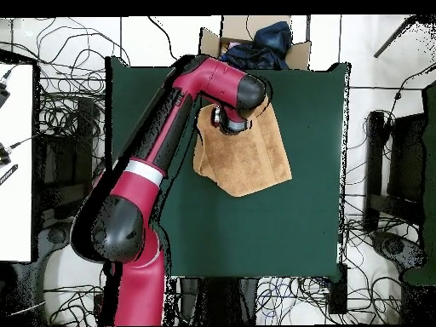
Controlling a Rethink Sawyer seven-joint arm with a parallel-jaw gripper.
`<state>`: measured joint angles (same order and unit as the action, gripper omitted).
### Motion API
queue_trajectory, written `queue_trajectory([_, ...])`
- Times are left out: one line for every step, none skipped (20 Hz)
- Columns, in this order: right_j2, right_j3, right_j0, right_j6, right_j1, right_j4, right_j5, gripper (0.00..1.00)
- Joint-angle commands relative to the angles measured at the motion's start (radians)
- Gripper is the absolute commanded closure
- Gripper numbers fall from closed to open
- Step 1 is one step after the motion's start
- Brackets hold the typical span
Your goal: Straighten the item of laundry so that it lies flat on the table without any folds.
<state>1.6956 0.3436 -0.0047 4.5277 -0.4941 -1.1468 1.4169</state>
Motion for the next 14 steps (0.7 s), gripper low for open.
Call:
queue_trajectory([-0.121, -0.036, 0.048, 0.122, 0.082, 0.046, 0.142, 0.0])
queue_trajectory([-0.125, -0.039, 0.051, 0.13, 0.084, 0.047, 0.143, 0.0])
queue_trajectory([-0.122, -0.043, 0.055, 0.142, 0.08, 0.043, 0.144, 0.0])
queue_trajectory([-0.122, -0.048, 0.056, 0.152, 0.078, 0.041, 0.148, 0.0])
queue_trajectory([-0.124, -0.049, 0.059, 0.159, 0.075, 0.042, 0.14, 0.0])
queue_trajectory([-0.131, -0.049, 0.062, 0.151, 0.074, 0.047, 0.131, 0.0])
queue_trajectory([-0.137, -0.048, 0.065, 0.144, 0.073, 0.051, 0.121, 0.0])
queue_trajectory([-0.147, -0.046, 0.069, 0.13, 0.073, 0.055, 0.115, 0.0])
queue_trajectory([-0.169, -0.038, 0.075, 0.091, 0.074, 0.071, 0.101, 0.0])
queue_trajectory([-0.182, -0.037, 0.077, 0.075, 0.073, 0.077, 0.095, 0.0])
queue_trajectory([-0.196, -0.036, 0.079, 0.059, 0.073, 0.083, 0.089, 0.0])
queue_trajectory([-0.202, -0.039, 0.079, 0.058, 0.071, 0.083, 0.085, 0.0])
queue_trajectory([-0.209, -0.048, 0.075, 0.063, 0.069, 0.085, 0.075, 0.0])
queue_trajectory([-0.212, -0.057, 0.073, 0.072, 0.067, 0.083, 0.072, 0.0])
